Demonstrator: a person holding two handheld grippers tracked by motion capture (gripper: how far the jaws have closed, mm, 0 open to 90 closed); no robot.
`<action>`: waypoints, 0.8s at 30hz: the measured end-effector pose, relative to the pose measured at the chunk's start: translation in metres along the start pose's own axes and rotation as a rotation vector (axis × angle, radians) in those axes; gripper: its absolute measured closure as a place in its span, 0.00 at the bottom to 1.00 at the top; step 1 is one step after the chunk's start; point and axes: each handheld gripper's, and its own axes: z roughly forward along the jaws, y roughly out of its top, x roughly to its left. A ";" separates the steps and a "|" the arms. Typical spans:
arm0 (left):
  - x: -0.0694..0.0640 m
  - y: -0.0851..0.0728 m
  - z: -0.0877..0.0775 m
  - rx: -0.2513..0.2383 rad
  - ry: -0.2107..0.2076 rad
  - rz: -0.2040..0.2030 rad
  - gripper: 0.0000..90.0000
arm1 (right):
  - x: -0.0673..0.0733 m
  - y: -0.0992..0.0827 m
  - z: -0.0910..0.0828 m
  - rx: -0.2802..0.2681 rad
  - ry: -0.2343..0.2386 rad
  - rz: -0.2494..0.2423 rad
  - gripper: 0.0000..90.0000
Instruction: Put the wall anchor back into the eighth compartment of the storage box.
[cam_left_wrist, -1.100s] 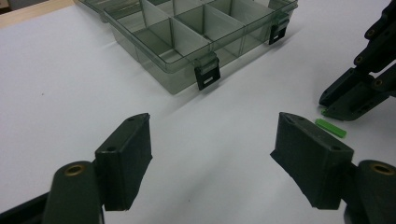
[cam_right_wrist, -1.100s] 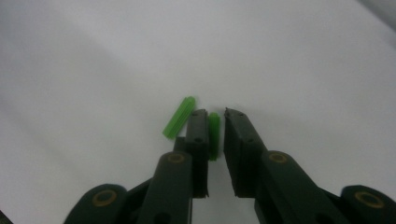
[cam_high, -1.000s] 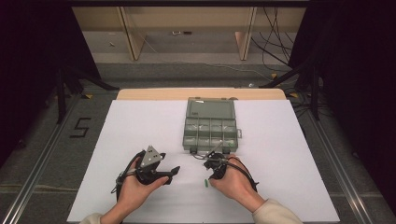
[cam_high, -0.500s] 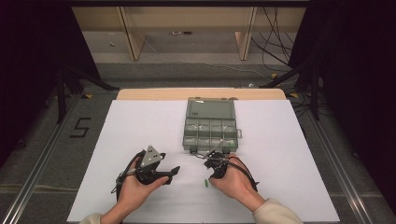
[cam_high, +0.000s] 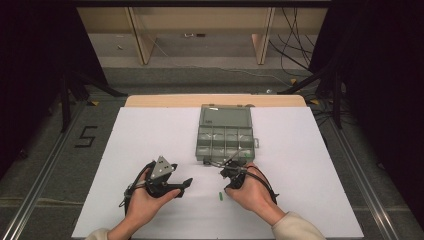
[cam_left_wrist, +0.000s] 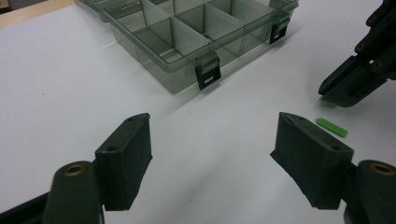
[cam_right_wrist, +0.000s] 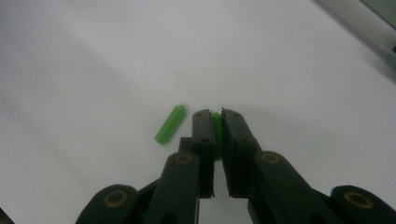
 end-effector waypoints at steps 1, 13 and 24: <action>0.000 0.000 0.000 0.000 0.001 0.000 0.30 | -0.001 0.000 -0.001 0.003 0.003 -0.007 0.94; 0.000 0.000 0.000 -0.003 0.000 -0.003 0.30 | -0.009 0.002 -0.008 -0.037 0.016 0.007 0.94; 0.000 0.000 0.000 0.000 -0.001 -0.002 0.30 | -0.014 0.003 -0.013 -0.085 0.001 0.010 0.94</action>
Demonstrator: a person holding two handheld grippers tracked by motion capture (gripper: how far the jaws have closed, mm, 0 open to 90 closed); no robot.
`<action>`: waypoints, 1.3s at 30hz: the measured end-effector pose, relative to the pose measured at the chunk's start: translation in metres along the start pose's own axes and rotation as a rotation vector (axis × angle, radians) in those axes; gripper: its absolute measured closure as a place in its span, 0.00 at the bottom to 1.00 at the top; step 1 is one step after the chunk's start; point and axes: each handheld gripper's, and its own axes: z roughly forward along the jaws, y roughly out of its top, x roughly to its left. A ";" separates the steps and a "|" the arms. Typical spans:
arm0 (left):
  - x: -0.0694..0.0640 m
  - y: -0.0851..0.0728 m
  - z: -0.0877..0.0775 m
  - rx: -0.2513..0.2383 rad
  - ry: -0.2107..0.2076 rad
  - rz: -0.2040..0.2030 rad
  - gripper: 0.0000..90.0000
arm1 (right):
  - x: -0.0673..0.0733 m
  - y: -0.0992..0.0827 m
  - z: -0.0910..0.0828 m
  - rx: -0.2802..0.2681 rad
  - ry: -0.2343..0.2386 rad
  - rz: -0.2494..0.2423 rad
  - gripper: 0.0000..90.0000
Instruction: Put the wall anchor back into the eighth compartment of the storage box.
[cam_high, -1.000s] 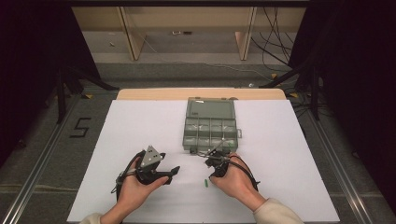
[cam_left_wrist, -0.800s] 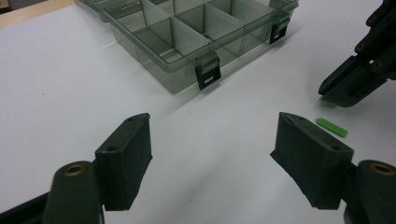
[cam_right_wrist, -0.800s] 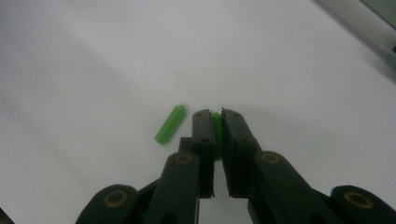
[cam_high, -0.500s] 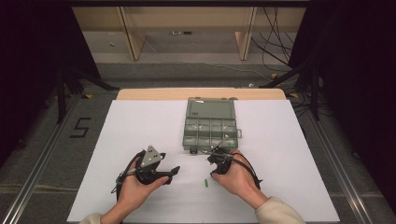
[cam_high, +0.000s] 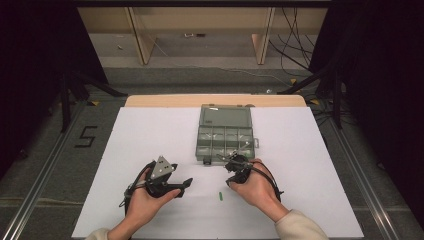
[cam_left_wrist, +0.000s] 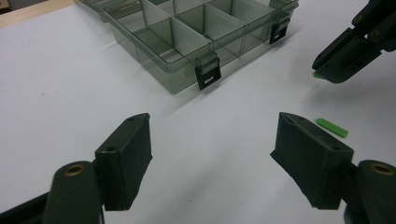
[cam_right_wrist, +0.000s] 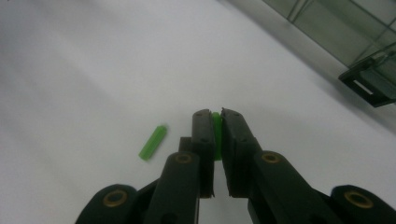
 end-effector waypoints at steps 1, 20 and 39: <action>-0.001 0.000 0.000 -0.001 -0.001 -0.015 0.30 | -0.001 0.000 0.000 -0.005 0.003 0.003 0.94; 0.000 0.000 0.001 0.005 0.005 0.009 0.30 | -0.014 0.003 -0.006 -0.053 -0.007 0.032 0.94; 0.000 0.000 0.001 0.007 0.006 0.011 0.30 | -0.020 0.011 -0.013 -0.089 -0.016 0.048 0.94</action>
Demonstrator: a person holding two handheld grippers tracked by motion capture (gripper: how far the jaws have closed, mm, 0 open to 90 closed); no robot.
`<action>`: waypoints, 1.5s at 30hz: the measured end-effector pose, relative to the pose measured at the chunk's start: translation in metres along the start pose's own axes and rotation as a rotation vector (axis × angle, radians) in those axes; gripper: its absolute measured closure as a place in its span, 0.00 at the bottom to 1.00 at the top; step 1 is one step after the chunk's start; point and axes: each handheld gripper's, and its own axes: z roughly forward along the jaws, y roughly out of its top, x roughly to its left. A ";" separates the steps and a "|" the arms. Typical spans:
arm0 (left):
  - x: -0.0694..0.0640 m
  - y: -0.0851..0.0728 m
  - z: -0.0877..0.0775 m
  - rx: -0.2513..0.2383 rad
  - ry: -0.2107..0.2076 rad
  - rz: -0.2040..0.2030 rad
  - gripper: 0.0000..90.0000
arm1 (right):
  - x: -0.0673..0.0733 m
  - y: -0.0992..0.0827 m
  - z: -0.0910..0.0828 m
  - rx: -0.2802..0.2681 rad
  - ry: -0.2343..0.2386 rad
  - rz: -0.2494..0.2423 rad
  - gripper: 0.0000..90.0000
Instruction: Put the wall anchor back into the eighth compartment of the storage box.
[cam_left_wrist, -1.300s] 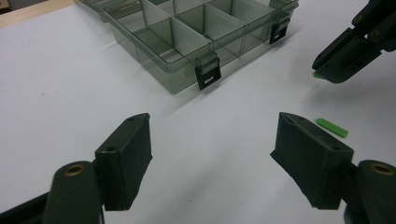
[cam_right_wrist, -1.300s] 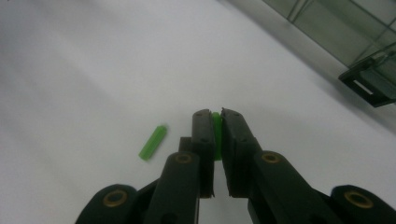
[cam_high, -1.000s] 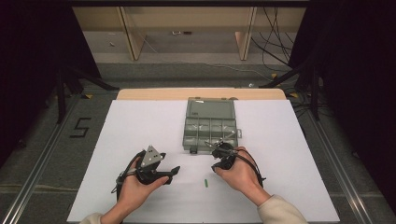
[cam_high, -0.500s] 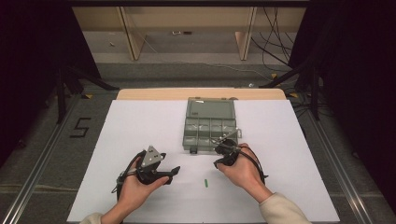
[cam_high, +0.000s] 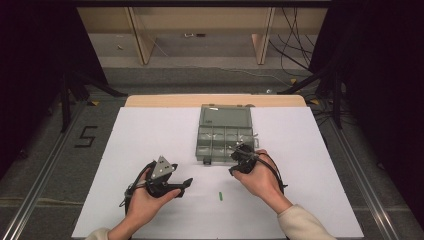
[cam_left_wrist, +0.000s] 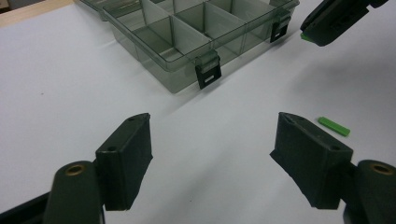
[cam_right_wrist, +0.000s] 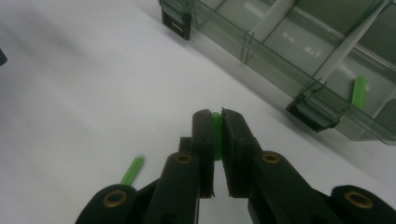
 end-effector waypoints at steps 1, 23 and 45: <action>0.000 0.000 0.000 0.000 -0.001 0.000 0.30 | 0.000 0.000 0.000 -0.001 -0.003 0.010 0.94; 0.000 0.000 0.000 0.006 -0.006 0.000 0.30 | -0.019 0.012 -0.010 -0.061 -0.025 0.055 0.94; 0.000 0.000 0.002 0.011 -0.004 0.008 0.31 | -0.051 0.016 -0.010 -0.103 -0.066 0.106 0.94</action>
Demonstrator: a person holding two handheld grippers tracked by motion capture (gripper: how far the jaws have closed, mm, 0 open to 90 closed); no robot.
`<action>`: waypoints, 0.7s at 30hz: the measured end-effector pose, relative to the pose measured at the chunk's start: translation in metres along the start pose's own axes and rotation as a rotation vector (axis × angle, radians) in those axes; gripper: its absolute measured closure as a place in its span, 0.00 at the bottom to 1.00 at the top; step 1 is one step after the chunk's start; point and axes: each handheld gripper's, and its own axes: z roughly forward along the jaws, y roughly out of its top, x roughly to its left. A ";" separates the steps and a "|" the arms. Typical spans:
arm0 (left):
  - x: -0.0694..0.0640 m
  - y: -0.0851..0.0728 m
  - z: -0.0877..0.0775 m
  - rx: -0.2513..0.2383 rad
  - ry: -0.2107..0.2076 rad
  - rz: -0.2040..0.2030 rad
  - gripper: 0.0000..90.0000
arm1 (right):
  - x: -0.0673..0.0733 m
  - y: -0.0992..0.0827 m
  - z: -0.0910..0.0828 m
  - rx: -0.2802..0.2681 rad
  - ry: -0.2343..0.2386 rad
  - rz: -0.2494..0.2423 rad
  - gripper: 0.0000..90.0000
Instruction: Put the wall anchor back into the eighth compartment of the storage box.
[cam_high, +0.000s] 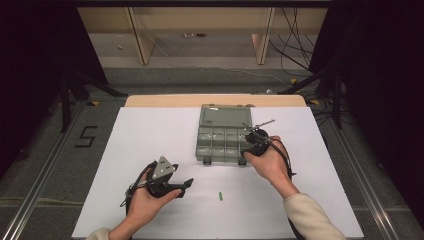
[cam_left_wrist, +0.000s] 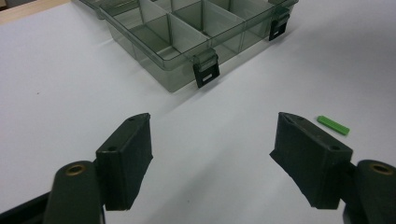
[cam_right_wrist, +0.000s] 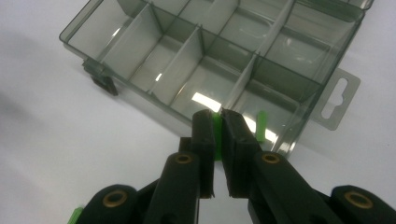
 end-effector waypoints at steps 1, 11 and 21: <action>0.000 0.000 0.000 0.001 0.000 0.002 0.31 | -0.001 0.001 0.000 -0.006 -0.001 0.003 0.94; -0.001 -0.001 0.001 -0.007 -0.002 -0.018 0.31 | -0.008 0.004 0.001 -0.007 -0.027 0.046 0.94; -0.001 -0.001 0.001 -0.002 -0.008 -0.019 0.31 | -0.014 0.006 0.008 -0.016 -0.035 0.052 0.94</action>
